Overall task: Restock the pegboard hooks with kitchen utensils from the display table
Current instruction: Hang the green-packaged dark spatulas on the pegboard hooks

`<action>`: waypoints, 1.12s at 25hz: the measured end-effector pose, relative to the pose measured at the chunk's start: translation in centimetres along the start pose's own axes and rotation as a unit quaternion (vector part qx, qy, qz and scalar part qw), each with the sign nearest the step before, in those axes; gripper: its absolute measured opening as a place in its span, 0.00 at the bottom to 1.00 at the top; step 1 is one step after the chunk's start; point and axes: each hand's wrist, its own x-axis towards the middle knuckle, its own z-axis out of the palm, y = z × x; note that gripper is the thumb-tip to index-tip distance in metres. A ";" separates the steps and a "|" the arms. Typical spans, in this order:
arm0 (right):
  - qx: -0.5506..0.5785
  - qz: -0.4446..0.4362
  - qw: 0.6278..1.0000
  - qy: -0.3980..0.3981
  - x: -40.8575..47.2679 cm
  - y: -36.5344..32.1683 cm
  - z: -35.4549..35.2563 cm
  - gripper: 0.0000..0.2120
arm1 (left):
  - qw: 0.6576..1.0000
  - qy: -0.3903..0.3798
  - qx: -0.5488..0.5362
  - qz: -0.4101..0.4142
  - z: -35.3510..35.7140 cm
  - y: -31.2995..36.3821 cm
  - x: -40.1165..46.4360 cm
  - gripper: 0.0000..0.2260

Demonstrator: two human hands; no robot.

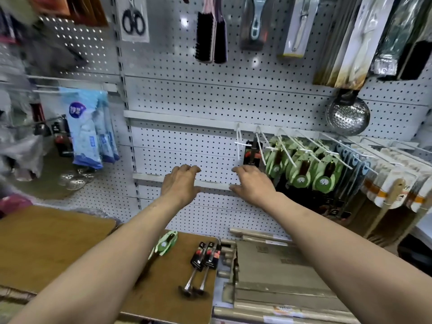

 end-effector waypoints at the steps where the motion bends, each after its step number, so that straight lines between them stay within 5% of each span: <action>1: 0.003 -0.008 1.000 0.005 0.1 -1.6 -0.2 0.28 | 1.000 0.005 -0.005 0.006 -0.6 -1.2 0.0 0.24; 14: 0.064 0.053 0.996 0.029 9.6 -20.9 2.7 0.26 | 0.997 0.010 -0.031 0.068 -4.3 -22.1 4.5 0.23; 28: 0.136 0.150 0.957 -0.208 14.2 -22.0 25.1 0.26 | 0.970 -0.220 -0.084 -0.065 15.0 -32.9 3.7 0.22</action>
